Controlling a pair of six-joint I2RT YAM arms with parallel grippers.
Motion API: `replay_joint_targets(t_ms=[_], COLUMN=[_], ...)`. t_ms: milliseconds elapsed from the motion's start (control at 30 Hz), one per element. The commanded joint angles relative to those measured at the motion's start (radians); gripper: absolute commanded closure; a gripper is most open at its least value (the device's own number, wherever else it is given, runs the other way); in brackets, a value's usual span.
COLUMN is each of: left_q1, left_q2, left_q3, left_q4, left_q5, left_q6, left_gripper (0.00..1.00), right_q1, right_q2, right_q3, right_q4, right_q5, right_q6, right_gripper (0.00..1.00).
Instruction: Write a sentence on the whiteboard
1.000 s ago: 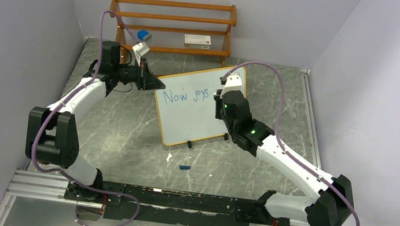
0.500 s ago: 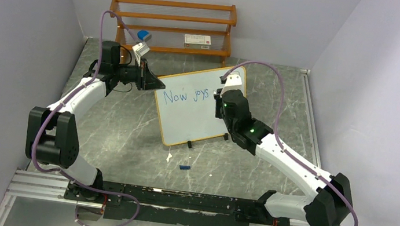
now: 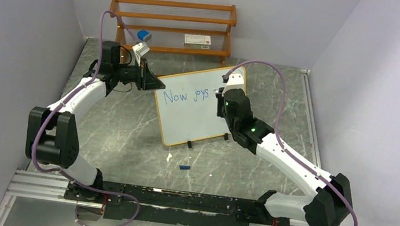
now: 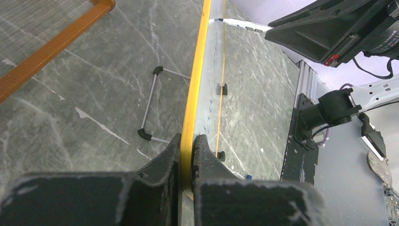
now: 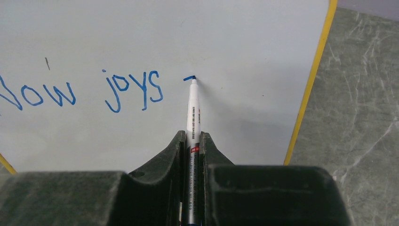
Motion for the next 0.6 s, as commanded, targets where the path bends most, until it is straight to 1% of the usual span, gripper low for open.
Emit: replay_joint_targets(t_ms=[0,567], left_q1=[-0.041,-0.041], left_q2=[0.057,0.059], left_q3=[-0.044,-0.043], left_q4=[-0.111,-0.111], left_q5=[-0.160,-0.164], left_q6=[0.158,0.157], left_gripper=[0.95,0.95], right_q1=[-0.021,-0.027], right_q2=[0.001,-0.043], right_q3=[-0.013,-0.009], right_q4=[0.018,0.001], right_q5=[0.028,-0.041], right_q6=[-0.008,-0.015], right_gripper=[1.00,1.00])
